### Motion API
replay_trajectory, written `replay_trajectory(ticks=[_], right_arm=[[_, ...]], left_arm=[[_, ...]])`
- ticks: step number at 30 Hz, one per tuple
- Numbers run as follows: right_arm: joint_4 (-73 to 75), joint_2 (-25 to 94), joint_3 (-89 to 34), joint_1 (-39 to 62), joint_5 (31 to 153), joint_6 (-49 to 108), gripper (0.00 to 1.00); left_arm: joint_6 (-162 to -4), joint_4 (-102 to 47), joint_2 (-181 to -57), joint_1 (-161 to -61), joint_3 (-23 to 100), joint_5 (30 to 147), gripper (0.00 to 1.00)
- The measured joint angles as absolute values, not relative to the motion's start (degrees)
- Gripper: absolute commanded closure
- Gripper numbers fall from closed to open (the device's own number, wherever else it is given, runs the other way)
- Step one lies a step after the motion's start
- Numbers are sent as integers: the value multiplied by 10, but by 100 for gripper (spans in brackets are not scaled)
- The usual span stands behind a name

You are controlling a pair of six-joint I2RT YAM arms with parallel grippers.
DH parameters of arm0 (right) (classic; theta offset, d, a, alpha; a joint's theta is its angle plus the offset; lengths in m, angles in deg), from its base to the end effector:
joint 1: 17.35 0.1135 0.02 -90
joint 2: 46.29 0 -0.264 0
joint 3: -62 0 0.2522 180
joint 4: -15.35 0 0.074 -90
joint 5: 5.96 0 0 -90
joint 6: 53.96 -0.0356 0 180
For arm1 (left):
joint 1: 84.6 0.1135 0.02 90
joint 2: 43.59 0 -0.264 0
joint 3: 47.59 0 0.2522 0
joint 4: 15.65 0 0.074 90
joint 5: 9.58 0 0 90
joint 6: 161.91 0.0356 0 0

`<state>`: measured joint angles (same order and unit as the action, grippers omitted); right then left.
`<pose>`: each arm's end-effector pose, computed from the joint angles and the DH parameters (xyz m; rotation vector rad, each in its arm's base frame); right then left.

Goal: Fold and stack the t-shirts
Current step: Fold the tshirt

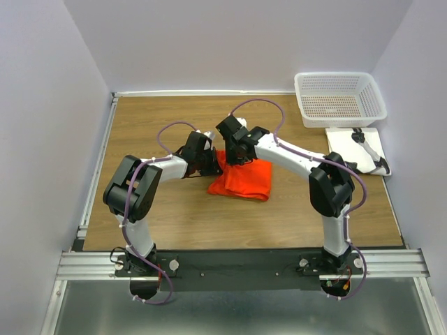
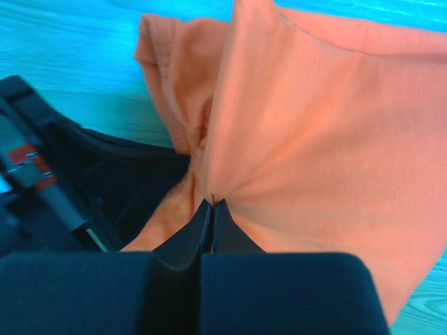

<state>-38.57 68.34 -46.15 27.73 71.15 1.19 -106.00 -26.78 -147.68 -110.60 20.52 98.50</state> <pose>0.3123 0.3019 0.2305 -0.1543 2.5932 0.2159 0.3203 -0.1685 0.1424 -0.0206 2.5214 -0.8415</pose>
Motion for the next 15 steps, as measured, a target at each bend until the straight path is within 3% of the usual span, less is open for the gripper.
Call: replay_trajectory(ticks=[15], right_arm=[[-386, 691, -492, 294, 739, 14, 100]], left_arm=[[-1068, -256, -1477, -1106, 199, 991, 100]])
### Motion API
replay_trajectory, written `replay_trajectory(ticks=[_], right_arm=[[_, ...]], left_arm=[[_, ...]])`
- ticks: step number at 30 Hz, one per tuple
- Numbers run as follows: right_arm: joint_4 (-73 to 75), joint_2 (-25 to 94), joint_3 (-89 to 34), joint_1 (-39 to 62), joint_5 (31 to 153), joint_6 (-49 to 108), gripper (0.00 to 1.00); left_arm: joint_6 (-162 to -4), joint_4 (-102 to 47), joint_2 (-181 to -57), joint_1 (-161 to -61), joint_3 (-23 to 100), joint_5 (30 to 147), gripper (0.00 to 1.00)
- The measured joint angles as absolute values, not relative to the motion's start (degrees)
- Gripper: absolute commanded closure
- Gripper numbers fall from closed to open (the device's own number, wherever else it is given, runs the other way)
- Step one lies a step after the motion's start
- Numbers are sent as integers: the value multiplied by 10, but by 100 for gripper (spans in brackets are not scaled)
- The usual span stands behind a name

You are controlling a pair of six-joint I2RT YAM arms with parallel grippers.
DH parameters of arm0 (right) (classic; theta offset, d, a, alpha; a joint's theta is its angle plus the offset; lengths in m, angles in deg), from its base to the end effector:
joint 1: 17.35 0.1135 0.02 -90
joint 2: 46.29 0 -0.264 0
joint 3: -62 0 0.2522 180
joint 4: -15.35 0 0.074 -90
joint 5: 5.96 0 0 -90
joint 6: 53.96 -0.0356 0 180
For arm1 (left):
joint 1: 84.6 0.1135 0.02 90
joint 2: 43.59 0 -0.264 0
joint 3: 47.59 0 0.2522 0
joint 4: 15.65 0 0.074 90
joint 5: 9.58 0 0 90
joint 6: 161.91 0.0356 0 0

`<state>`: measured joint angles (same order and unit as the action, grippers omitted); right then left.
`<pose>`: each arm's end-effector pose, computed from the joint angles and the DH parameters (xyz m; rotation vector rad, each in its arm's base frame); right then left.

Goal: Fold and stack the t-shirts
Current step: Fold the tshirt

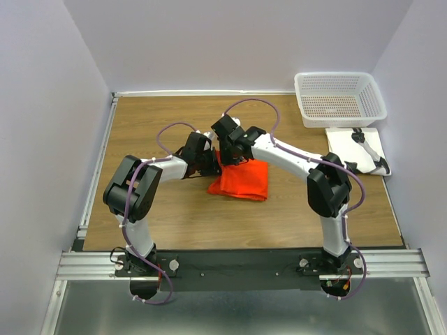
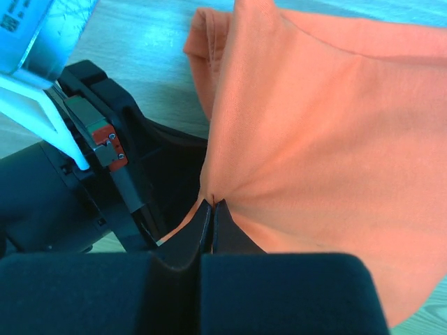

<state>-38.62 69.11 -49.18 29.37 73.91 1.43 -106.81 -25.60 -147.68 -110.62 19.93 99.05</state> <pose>0.3077 0.3177 0.2408 -0.2083 2.5841 0.3070 0.3194 -0.1686 0.1411 -0.0306 2.5154 -0.8623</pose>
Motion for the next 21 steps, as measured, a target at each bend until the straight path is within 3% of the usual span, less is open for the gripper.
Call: replay_trajectory(ticks=[14, 15, 21], right_arm=[[-369, 722, -498, 299, 759, 13, 99], [-367, 722, -498, 299, 759, 12, 83], [-348, 720, -488, 299, 759, 5, 66]], left_arm=[[-1080, -240, -1477, -1106, 191, 991, 100], [-1082, -239, -1477, -1106, 190, 991, 98], [-1093, -229, -1470, -1106, 178, 991, 85]])
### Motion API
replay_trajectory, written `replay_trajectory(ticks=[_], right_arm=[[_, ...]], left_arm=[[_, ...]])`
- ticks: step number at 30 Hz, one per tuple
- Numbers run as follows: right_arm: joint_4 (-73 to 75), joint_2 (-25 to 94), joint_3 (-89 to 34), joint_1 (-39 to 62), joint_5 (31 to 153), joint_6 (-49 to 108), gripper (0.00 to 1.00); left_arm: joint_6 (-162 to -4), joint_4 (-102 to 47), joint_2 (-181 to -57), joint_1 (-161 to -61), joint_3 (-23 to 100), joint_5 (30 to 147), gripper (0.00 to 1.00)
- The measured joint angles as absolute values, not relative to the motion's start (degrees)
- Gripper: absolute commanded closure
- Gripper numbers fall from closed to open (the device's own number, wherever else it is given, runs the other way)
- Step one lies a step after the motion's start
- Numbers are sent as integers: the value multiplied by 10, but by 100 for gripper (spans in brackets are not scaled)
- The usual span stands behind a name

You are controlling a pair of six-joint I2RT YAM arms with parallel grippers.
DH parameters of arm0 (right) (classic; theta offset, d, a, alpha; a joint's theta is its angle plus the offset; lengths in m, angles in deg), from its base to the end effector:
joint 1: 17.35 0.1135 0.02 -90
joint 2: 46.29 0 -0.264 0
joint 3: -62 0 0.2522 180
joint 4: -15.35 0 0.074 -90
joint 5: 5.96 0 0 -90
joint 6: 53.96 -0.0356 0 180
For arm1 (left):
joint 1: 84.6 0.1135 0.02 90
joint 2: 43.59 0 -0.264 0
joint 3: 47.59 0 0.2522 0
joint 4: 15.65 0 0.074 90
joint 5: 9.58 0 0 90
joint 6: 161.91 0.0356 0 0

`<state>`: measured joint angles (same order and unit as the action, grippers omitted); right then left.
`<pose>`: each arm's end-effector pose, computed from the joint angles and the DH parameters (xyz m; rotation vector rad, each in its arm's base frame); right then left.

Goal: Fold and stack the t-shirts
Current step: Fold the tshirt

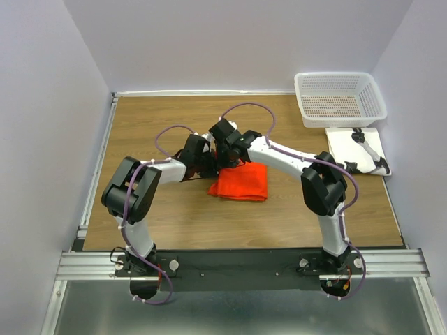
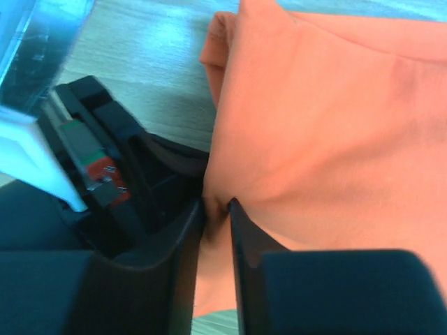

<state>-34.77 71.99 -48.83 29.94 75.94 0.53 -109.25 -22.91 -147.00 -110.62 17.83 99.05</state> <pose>0.3114 0.3300 0.2211 -0.2138 2.5945 0.3623 0.3148 -0.1663 0.1386 -0.0785 2.5005 -0.8880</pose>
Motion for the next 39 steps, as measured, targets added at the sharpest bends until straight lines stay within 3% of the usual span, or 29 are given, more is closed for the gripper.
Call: replay_trajectory(ticks=[5, 8, 12, 17, 21, 28, 30, 34, 39], right_arm=[[-344, 684, -455, 300, 757, 6, 61], [-343, 648, -436, 300, 753, 9, 60], [-339, 586, -407, 300, 737, 16, 55], [-328, 520, -344, 288, 721, 27, 55], [-306, 474, -259, 229, 750, 36, 58], [-223, 382, -105, 69, 948, 56, 60], [-197, 367, -77, 54, 998, 60, 61], [-144, 353, -24, 33, 1099, 60, 62], [-75, 356, 35, 8, 1197, 50, 62]], left_arm=[[-1096, -240, -1456, -1105, 165, 987, 80], [-1097, -248, -1442, -1099, 154, 982, 71], [-1095, -270, -1410, -1079, 135, 975, 51], [-1083, -326, -1358, -1049, 121, 942, 43], [-1075, -376, -1287, -1028, 107, 914, 43], [-1073, -416, -1171, -1059, 125, 907, 51], [-1078, -414, -1169, -1097, 152, 911, 54], [-1096, -372, -1202, -1176, 194, 944, 70], [-1121, -333, -1267, -1196, 181, 980, 80]])
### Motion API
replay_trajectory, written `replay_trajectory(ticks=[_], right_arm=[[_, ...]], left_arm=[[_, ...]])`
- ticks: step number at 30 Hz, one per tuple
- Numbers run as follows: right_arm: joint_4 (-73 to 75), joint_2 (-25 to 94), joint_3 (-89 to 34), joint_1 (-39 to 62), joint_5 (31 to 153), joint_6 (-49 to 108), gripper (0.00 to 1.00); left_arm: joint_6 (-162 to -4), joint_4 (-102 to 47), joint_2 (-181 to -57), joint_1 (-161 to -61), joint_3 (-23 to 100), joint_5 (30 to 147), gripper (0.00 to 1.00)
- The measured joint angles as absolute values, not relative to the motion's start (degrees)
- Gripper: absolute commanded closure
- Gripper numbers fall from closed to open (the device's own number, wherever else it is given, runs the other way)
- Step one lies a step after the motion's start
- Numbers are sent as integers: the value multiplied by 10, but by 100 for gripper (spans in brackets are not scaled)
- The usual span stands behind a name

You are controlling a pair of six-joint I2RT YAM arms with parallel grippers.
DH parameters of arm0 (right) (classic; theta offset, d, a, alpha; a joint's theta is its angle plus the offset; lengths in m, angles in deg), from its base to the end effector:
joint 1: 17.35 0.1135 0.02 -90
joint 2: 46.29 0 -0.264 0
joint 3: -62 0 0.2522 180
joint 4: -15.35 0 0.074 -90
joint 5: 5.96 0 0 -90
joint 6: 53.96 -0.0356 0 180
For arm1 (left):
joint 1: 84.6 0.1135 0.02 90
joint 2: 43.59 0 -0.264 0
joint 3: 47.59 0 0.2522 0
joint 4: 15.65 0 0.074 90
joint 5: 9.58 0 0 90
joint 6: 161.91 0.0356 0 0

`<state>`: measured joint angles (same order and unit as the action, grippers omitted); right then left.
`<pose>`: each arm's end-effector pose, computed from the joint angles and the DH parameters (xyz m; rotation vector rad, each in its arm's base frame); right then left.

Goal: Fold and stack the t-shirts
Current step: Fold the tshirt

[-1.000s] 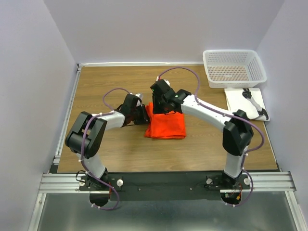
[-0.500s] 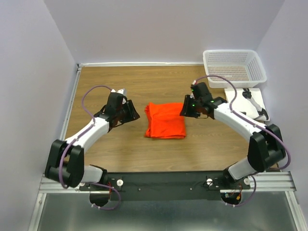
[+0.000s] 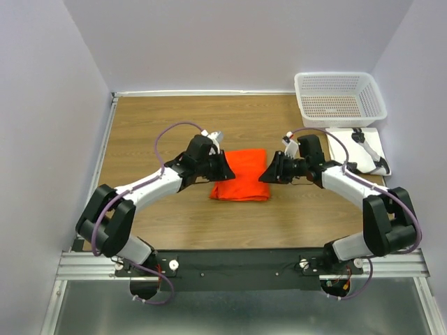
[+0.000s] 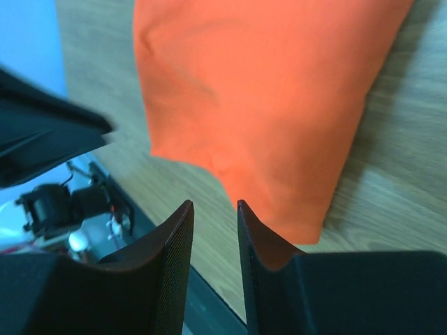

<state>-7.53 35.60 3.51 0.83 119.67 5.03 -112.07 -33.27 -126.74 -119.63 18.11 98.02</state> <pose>0.2646 0.1087 0.2003 -0.0404 2.4845 1.1316 0.2538 -0.1910 0.2380 0.0838 2.3592 -1.0348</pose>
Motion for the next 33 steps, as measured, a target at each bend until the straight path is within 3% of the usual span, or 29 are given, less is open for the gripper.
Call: replay_trajectory(ticks=[7, 16, 18, 23, 28, 33], right_arm=[[8, 403, 105, -9, 1256, 43, 65], [36, 457, 145, -19, 1275, 46, 67], [37, 454, 145, -16, 1278, 44, 66], [24, 405, 134, -14, 1283, 31, 62], [26, 402, 19, -13, 1273, 15, 59], [59, 494, -90, -13, 1264, 8, 60]], left_arm=[[-1136, -316, -1325, -1189, 95, 989, 89], [-1133, -312, -1346, -1116, 67, 1002, 87], [-1119, -327, -1349, -1094, 79, 997, 84], [-1061, -383, -1361, -1048, 137, 934, 62], [-1013, -418, -1376, -1026, 204, 869, 39], [-1004, -423, -1379, -1021, 236, 853, 38]])
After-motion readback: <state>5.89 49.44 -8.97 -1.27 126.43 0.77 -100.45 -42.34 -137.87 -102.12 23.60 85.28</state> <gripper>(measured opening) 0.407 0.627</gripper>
